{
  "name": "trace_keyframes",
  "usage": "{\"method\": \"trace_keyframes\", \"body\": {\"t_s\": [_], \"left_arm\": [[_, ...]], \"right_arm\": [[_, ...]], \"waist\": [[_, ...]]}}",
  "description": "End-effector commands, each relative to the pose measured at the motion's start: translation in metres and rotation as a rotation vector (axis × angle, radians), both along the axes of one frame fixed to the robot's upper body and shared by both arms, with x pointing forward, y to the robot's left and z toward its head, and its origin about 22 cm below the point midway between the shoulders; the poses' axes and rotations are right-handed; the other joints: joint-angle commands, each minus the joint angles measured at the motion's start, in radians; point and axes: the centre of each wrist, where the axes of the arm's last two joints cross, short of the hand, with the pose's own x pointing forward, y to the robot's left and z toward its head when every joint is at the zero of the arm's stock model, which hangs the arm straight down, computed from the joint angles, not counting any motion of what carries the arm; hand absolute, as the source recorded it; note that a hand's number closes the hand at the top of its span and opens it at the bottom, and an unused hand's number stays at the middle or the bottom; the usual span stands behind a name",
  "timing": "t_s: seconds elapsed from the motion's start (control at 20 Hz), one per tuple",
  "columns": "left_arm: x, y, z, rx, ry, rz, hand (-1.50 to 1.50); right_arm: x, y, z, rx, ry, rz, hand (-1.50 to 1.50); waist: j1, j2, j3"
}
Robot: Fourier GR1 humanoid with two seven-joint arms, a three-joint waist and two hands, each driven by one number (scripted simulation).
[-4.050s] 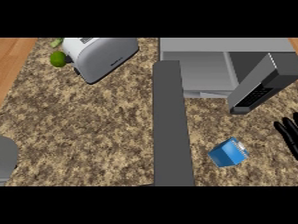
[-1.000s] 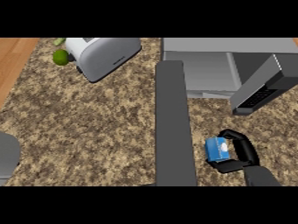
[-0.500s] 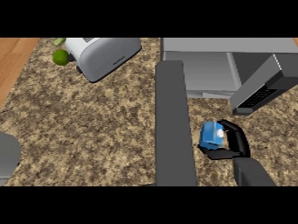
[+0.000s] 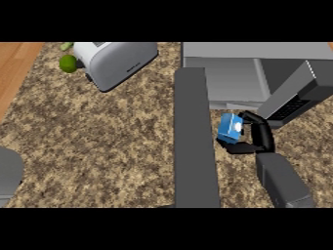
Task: Pick up the milk, place it into the microwave and close the microwave
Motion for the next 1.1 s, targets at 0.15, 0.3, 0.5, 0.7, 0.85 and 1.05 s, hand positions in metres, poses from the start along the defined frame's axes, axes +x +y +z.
{"method": "trace_keyframes", "body": {"t_s": [0.15,0.3,0.5,0.7,0.85,1.05], "left_arm": [[0.010,0.004,0.001,-0.011,0.004,-0.004,-1.50],[0.028,0.000,0.008,0.009,-0.003,0.004,-1.50],[0.017,0.001,0.001,0.021,0.003,-0.029,-1.50],[0.035,0.008,0.003,0.025,-0.011,-0.055,-1.50],[0.036,0.001,0.000,0.017,-0.030,-0.075,-1.50],[0.037,-0.001,0.008,0.014,-0.044,-0.082,-1.50]], "right_arm": [[0.054,-0.021,0.059,-0.071,-0.006,-0.034,1.50],[0.061,0.003,0.060,-0.086,0.006,-0.040,1.50],[0.073,-0.032,0.085,-0.092,0.005,-0.038,1.50],[0.087,-0.017,0.100,-0.132,0.014,-0.069,1.50],[0.095,-0.020,0.114,-0.257,-0.019,-0.152,1.50],[0.097,-0.036,0.124,-0.314,-0.028,-0.240,1.50]], "waist": [[0.014,0.008,0.001],[0.021,0.015,0.002],[0.037,0.017,0.002],[0.052,0.030,0.003],[0.077,0.039,0.003],[0.092,0.045,0.005]]}}
